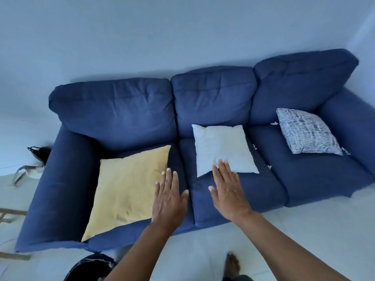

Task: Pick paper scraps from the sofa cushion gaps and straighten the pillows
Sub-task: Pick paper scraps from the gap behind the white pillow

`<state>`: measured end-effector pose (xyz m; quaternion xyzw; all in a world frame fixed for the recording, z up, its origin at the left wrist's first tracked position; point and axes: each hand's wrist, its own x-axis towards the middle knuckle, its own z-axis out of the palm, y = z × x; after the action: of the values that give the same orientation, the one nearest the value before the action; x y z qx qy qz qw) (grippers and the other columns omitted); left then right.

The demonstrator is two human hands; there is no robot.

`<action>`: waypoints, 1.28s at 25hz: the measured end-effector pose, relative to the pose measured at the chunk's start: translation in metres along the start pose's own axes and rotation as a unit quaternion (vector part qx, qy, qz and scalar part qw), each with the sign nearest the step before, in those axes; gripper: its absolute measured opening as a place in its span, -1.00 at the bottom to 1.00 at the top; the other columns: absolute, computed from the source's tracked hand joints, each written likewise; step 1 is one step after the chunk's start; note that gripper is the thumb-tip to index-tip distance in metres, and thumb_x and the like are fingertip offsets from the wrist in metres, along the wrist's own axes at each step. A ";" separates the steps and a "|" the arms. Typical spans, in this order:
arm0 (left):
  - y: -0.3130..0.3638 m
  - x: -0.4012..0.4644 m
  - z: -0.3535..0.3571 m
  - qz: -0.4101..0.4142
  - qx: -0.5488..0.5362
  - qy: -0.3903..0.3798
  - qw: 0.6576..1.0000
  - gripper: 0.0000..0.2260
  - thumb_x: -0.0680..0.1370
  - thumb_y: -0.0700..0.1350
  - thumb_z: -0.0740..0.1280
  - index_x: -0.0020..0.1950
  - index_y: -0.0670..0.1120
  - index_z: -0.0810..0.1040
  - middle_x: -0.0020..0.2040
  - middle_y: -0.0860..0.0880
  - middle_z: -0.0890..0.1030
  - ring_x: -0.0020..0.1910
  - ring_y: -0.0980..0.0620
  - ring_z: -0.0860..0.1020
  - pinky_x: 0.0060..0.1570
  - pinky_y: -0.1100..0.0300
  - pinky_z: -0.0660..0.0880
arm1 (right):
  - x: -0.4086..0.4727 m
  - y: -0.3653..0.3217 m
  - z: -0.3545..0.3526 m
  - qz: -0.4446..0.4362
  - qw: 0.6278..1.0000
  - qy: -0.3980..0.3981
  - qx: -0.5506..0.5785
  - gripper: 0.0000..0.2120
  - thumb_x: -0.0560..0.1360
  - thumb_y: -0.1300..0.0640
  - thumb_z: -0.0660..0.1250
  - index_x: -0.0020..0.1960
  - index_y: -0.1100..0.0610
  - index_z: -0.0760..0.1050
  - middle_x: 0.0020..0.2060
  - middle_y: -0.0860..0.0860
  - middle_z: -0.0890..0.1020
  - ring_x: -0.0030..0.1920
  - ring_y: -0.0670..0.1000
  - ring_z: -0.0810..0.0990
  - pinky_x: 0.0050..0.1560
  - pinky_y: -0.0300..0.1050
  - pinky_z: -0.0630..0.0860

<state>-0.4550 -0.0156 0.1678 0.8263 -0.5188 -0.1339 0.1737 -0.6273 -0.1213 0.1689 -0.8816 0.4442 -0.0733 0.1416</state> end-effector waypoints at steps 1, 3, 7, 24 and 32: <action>0.020 0.011 0.006 0.005 -0.007 0.001 1.000 -0.39 0.68 0.09 0.08 0.64 -0.09 -0.06 0.64 -0.05 -0.15 0.61 0.01 -0.21 0.58 0.01 -0.13 | 0.001 0.021 -0.010 0.006 1.000 0.005 -0.002 -0.37 0.66 0.03 0.15 0.63 0.17 -0.02 0.63 0.13 -0.08 0.63 0.13 -0.14 0.60 0.20 0.04; 0.051 0.031 0.013 0.013 -0.013 0.008 1.000 -0.38 0.67 0.08 0.11 0.64 -0.10 -0.05 0.64 -0.05 -0.13 0.61 0.00 -0.20 0.58 0.02 -0.14 | 0.008 0.053 -0.027 0.018 1.000 0.013 0.000 -0.37 0.66 0.04 0.16 0.63 0.17 -0.01 0.63 0.13 -0.07 0.63 0.14 -0.13 0.59 0.21 0.05; 0.106 0.071 0.027 0.031 -0.008 0.018 0.999 -0.38 0.67 0.09 0.12 0.64 -0.11 -0.03 0.64 -0.07 -0.10 0.61 -0.01 -0.17 0.58 0.00 -0.14 | 0.032 0.107 -0.050 0.023 1.000 0.015 -0.002 -0.37 0.66 0.03 0.14 0.63 0.16 -0.05 0.63 0.13 -0.10 0.63 0.13 -0.17 0.59 0.21 0.05; 0.104 0.247 0.105 -0.029 -0.002 -0.070 0.997 -0.38 0.67 0.09 0.13 0.63 -0.13 -0.01 0.64 -0.13 -0.09 0.62 -0.09 -0.11 0.56 -0.04 -0.05 | 0.191 0.204 -0.006 0.072 0.994 -0.086 0.014 -0.36 0.66 0.02 0.15 0.62 0.13 -0.07 0.63 0.10 -0.13 0.63 0.10 -0.17 0.59 0.17 0.07; 0.096 0.306 0.142 -0.073 -0.007 -0.122 0.990 -0.38 0.66 0.07 0.18 0.61 -0.15 0.03 0.63 -0.17 -0.05 0.61 -0.13 0.01 0.54 0.00 0.08 | 0.253 0.239 0.028 0.069 0.987 -0.139 0.045 -0.36 0.66 0.03 0.19 0.62 0.15 -0.03 0.63 0.11 -0.09 0.63 0.10 -0.11 0.57 0.14 0.10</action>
<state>-0.4600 -0.3517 0.0680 0.8382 -0.4735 -0.2496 0.1046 -0.6521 -0.4545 0.0676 -0.8434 0.4761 0.0398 0.2460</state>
